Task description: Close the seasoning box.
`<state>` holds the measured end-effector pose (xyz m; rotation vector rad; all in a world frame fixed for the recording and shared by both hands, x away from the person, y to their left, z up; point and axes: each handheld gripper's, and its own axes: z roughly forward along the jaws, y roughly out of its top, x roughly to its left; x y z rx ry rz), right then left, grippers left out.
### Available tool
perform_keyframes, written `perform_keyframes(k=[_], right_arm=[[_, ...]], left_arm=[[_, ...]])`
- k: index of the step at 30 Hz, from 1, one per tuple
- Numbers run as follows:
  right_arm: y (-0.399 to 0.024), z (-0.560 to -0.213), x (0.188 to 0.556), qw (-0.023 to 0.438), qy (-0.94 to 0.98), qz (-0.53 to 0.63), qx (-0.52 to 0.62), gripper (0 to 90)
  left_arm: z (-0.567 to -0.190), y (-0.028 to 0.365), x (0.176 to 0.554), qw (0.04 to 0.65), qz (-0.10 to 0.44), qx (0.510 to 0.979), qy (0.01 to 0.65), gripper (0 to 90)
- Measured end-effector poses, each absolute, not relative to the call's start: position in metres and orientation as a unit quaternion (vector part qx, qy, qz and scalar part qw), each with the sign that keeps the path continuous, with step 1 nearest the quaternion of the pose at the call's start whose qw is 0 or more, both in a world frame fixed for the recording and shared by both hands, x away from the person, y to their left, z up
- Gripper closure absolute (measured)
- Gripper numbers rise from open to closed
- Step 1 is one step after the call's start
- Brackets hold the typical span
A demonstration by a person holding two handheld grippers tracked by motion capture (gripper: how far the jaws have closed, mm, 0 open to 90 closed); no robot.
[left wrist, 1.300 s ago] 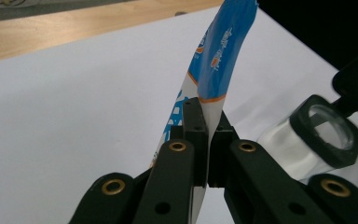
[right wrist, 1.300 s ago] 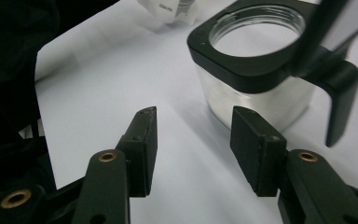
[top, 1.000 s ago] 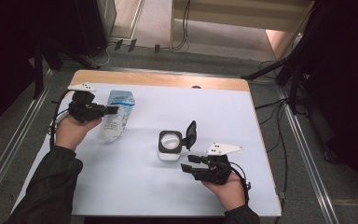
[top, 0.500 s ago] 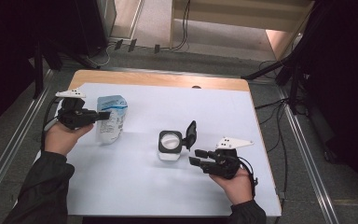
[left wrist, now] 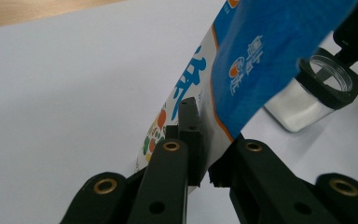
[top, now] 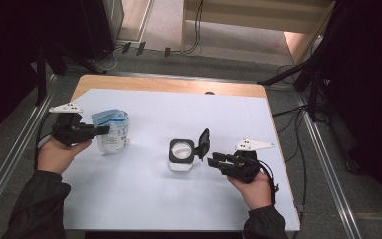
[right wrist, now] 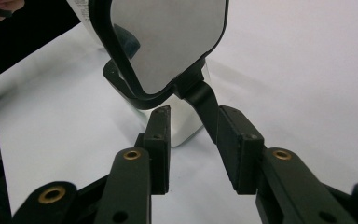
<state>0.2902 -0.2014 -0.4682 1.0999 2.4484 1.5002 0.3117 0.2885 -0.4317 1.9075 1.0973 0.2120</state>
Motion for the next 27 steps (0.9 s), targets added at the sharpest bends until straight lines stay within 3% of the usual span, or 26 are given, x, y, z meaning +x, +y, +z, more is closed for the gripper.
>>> perform_keyframes(k=[10, 22, 27], right_arm=[[-0.199, -0.467, 0.298, 0.035, 0.791, 0.491, 0.364, 79.7], [-0.196, -0.467, 0.303, 0.035, 0.79, 0.49, 0.367, 87.1], [-0.196, -0.466, 0.305, 0.038, 0.788, 0.487, 0.376, 90.0]], left_arm=[[-0.436, 0.296, 0.306, 0.462, 0.09, 0.761, 0.446, 82.9], [-0.439, 0.295, 0.305, 0.46, 0.091, 0.764, 0.443, 71.7], [-0.44, 0.294, 0.305, 0.459, 0.094, 0.763, 0.444, 55.0]])
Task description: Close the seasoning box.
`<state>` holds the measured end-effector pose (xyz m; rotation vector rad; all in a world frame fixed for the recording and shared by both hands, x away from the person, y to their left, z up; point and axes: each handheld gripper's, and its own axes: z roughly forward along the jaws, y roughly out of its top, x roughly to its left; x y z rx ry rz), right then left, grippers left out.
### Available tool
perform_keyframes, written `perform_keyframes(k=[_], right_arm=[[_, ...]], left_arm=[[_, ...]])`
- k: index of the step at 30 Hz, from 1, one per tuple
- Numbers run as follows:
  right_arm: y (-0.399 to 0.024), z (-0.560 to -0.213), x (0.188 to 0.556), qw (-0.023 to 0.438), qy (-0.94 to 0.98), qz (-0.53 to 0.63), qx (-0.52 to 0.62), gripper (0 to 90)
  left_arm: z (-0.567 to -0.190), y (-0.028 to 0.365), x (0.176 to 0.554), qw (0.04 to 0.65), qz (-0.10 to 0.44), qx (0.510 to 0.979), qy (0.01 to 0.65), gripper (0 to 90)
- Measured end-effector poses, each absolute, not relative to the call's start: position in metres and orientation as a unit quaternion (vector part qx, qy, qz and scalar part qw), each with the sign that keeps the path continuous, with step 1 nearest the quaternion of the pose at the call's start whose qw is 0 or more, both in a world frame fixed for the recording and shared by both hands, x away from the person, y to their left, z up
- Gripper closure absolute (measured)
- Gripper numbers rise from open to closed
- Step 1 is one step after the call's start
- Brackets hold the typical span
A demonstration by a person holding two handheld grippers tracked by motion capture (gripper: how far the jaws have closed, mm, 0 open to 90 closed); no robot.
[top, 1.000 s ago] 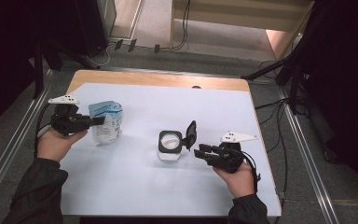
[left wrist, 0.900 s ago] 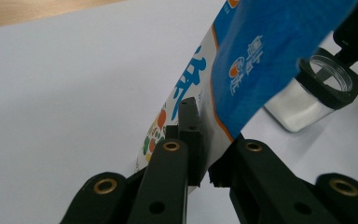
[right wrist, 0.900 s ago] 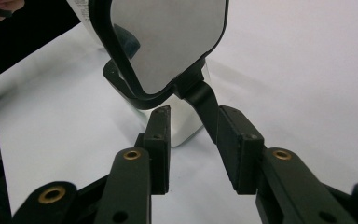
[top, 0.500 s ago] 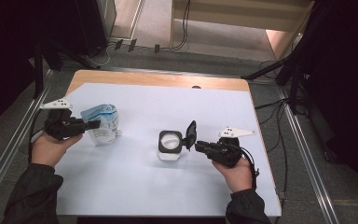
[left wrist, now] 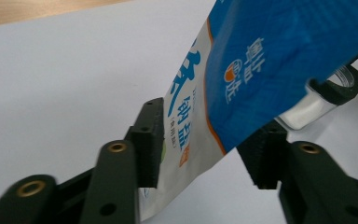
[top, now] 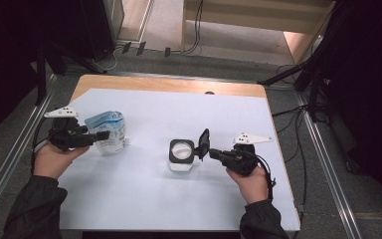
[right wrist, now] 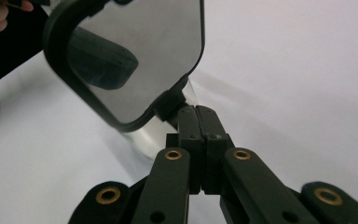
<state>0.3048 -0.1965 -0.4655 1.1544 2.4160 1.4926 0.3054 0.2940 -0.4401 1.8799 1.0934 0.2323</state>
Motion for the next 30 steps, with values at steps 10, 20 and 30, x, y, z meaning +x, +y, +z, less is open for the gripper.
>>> perform_keyframes(k=[10, 20, 30], right_arm=[[-0.186, -0.458, 0.315, 0.035, 0.776, 0.504, 0.377, 90.0], [-0.18, -0.455, 0.322, 0.03, 0.772, 0.508, 0.382, 90.0], [-0.176, -0.455, 0.324, 0.035, 0.775, 0.502, 0.382, 90.0]], left_arm=[[-0.451, 0.293, 0.3, 0.44, 0.105, 0.774, 0.443, 38.0], [-0.467, 0.294, 0.286, 0.433, 0.108, 0.768, 0.459, 36.8], [-0.479, 0.298, 0.278, 0.422, 0.106, 0.773, 0.462, 36.3]])
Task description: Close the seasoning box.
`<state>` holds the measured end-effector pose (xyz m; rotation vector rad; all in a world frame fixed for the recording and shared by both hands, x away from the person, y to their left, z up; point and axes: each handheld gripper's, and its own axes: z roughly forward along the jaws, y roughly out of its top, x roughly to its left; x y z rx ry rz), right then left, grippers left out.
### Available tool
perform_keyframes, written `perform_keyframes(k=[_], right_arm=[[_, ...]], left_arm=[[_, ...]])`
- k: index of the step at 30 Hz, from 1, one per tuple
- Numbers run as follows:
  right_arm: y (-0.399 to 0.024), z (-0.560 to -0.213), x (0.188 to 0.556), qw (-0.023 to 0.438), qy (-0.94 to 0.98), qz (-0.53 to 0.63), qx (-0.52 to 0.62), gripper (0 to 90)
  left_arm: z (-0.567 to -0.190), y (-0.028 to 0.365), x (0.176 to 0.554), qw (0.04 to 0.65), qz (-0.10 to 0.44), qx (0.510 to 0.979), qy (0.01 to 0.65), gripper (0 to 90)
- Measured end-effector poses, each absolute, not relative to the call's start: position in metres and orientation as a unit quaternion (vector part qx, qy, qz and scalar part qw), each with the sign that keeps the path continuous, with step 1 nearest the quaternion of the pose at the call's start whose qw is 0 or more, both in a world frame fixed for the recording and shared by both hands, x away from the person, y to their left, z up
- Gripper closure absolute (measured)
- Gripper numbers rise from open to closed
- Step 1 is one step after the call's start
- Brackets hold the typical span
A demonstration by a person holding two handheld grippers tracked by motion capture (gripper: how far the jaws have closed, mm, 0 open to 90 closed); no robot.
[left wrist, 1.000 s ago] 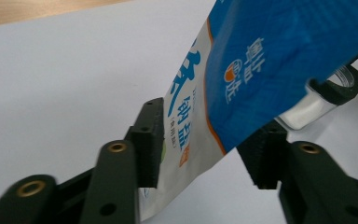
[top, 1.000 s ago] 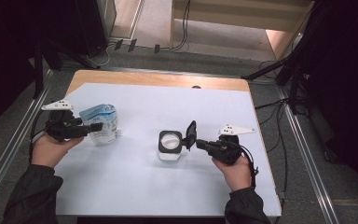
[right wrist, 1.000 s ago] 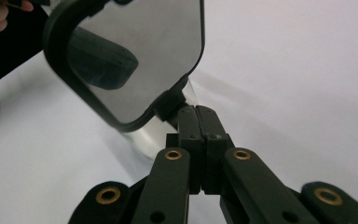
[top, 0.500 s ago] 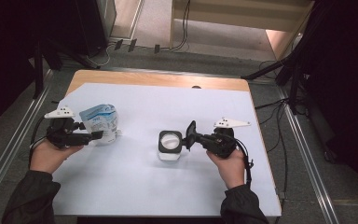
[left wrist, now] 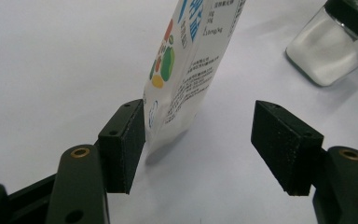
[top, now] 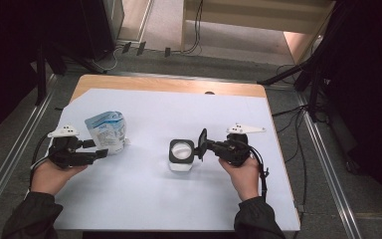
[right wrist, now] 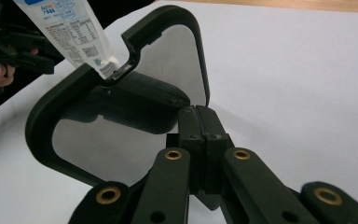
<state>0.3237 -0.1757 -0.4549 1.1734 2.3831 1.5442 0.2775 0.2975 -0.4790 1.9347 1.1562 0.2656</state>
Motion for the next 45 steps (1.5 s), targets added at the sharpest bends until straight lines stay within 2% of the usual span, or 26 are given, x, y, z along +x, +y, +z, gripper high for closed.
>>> perform_keyframes(k=[20, 22, 26, 35, 45], right_arm=[[-0.153, -0.454, 0.323, 0.035, 0.786, 0.507, 0.352, 89.5], [-0.153, -0.454, 0.323, 0.037, 0.787, 0.507, 0.349, 85.9], [-0.157, -0.454, 0.323, 0.063, 0.794, 0.504, 0.332, 66.2], [-0.181, -0.453, 0.324, 0.093, 0.777, 0.512, 0.354, 54.2], [-0.217, -0.454, 0.327, 0.111, 0.751, 0.517, 0.396, 52.4]], left_arm=[[-0.482, 0.297, 0.28, 0.423, 0.099, 0.777, 0.455, 36.4], [-0.481, 0.297, 0.279, 0.422, 0.097, 0.779, 0.454, 36.4], [-0.48, 0.297, 0.278, 0.422, 0.098, 0.778, 0.456, 36.3], [-0.479, 0.299, 0.275, 0.432, 0.097, 0.777, 0.447, 36.2], [-0.479, 0.302, 0.275, 0.428, 0.101, 0.777, 0.45, 36.2]])
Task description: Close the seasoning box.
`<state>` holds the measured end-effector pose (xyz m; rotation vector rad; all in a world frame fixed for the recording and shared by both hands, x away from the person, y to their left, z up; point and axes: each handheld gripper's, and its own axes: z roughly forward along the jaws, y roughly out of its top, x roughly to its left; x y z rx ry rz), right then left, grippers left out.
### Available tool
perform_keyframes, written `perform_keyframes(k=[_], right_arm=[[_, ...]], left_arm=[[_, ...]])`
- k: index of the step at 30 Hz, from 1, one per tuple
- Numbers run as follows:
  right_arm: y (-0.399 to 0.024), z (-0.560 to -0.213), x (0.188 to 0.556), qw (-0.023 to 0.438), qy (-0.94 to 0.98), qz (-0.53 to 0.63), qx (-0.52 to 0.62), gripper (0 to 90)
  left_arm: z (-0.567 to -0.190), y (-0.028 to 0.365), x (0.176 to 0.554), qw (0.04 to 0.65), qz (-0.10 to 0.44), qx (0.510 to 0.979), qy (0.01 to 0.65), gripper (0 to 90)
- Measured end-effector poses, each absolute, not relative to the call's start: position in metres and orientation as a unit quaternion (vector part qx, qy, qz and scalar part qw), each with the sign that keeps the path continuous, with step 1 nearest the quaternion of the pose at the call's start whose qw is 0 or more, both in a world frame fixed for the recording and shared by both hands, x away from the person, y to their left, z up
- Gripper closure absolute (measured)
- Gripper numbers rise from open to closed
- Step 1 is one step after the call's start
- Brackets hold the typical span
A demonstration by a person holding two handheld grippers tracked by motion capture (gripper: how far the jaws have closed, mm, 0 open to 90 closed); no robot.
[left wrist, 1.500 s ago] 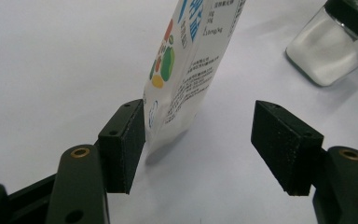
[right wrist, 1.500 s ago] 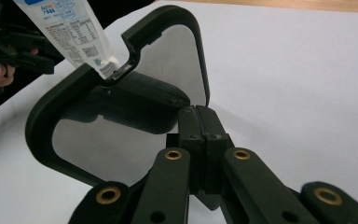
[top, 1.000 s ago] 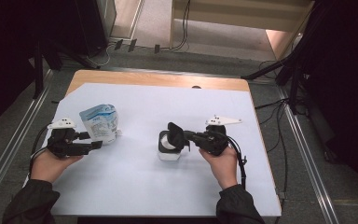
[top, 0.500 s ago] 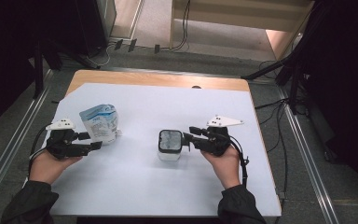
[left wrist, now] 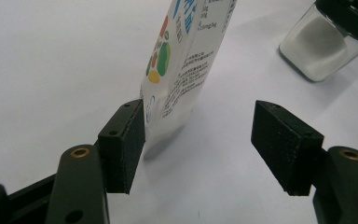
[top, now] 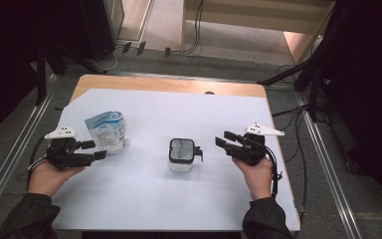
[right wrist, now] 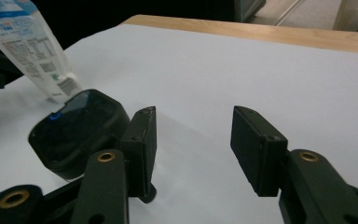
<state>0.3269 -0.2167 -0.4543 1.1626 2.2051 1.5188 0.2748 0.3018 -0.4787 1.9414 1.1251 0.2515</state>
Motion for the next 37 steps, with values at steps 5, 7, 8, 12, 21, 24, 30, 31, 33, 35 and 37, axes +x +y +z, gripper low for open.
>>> perform_keyframes(k=[5, 7, 8, 12, 21, 24, 30, 31, 33, 35, 37], right_arm=[[-0.231, -0.46, 0.328, 0.122, 0.747, 0.507, 0.412, 52.2], [-0.237, -0.463, 0.329, 0.122, 0.743, 0.506, 0.421, 51.6], [-0.239, -0.464, 0.329, 0.123, 0.743, 0.502, 0.426, 51.4], [-0.246, -0.469, 0.328, 0.13, 0.739, 0.501, 0.43, 50.6], [-0.254, -0.48, 0.322, 0.146, 0.743, 0.481, 0.442, 49.3], [-0.257, -0.482, 0.319, 0.149, 0.745, 0.475, 0.444, 48.6], [-0.262, -0.487, 0.321, 0.145, 0.741, 0.469, 0.457, 48.1], [-0.262, -0.487, 0.321, 0.145, 0.742, 0.468, 0.458, 48.0], [-0.262, -0.488, 0.321, 0.145, 0.744, 0.466, 0.456, 48.1], [-0.262, -0.488, 0.322, 0.145, 0.745, 0.465, 0.456, 47.9], [-0.262, -0.489, 0.322, 0.144, 0.743, 0.466, 0.458, 47.9]], left_arm=[[-0.48, 0.302, 0.275, 0.422, 0.1, 0.778, 0.454, 35.7], [-0.48, 0.303, 0.275, 0.423, 0.101, 0.778, 0.453, 35.6], [-0.48, 0.304, 0.275, 0.422, 0.1, 0.779, 0.452, 35.6], [-0.48, 0.303, 0.275, 0.423, 0.101, 0.778, 0.453, 35.6], [-0.481, 0.306, 0.272, 0.422, 0.098, 0.779, 0.453, 34.8], [-0.481, 0.307, 0.272, 0.421, 0.094, 0.779, 0.456, 34.8], [-0.482, 0.306, 0.272, 0.419, 0.092, 0.781, 0.454, 34.7], [-0.482, 0.306, 0.272, 0.42, 0.092, 0.781, 0.453, 34.6], [-0.482, 0.306, 0.272, 0.42, 0.094, 0.78, 0.455, 34.6], [-0.482, 0.306, 0.272, 0.42, 0.095, 0.779, 0.455, 34.6], [-0.482, 0.306, 0.272, 0.422, 0.095, 0.779, 0.454, 34.6]])
